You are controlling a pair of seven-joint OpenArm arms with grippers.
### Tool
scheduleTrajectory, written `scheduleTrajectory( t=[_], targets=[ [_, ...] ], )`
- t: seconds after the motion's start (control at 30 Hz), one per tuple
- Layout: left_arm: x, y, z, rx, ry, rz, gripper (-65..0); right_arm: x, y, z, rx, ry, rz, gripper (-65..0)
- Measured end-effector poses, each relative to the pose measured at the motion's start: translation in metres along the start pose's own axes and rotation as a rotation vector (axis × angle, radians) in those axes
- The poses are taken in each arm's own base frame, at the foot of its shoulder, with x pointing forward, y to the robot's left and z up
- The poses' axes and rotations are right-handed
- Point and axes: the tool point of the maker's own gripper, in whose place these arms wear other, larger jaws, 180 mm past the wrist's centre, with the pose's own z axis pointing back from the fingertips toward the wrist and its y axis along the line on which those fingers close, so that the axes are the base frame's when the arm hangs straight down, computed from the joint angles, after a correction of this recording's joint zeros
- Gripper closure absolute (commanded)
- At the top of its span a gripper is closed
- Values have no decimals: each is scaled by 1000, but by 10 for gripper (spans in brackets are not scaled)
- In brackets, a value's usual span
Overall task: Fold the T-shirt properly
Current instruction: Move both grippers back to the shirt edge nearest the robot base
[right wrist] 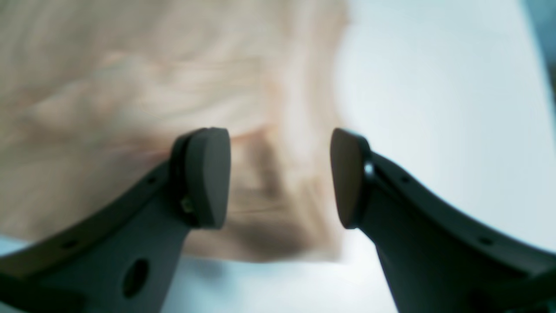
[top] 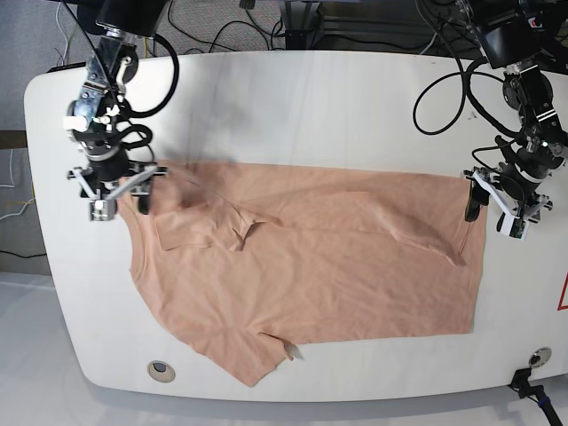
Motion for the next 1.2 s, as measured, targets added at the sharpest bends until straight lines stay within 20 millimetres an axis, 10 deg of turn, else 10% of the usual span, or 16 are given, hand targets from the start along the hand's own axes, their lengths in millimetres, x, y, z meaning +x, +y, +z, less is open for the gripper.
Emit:
scheduleTrajectory(
  t=[0.27,0.9,1.13,1.2],
  targets=[
    [0,0,0,-2,-2,2,-385,-27,-49,6,-81,79,3,-361],
    [-18,-6,3,-12,37,7,-383,-85,-41,-13,3,153,-72,-351],
    [-20,16,13,48,26,40,-386,-85,-30,-15,68,138,-55,-5],
    [-23,22,15,69,46,25,-386,-86,-28,-15,75,138,-57,0]
  ],
)
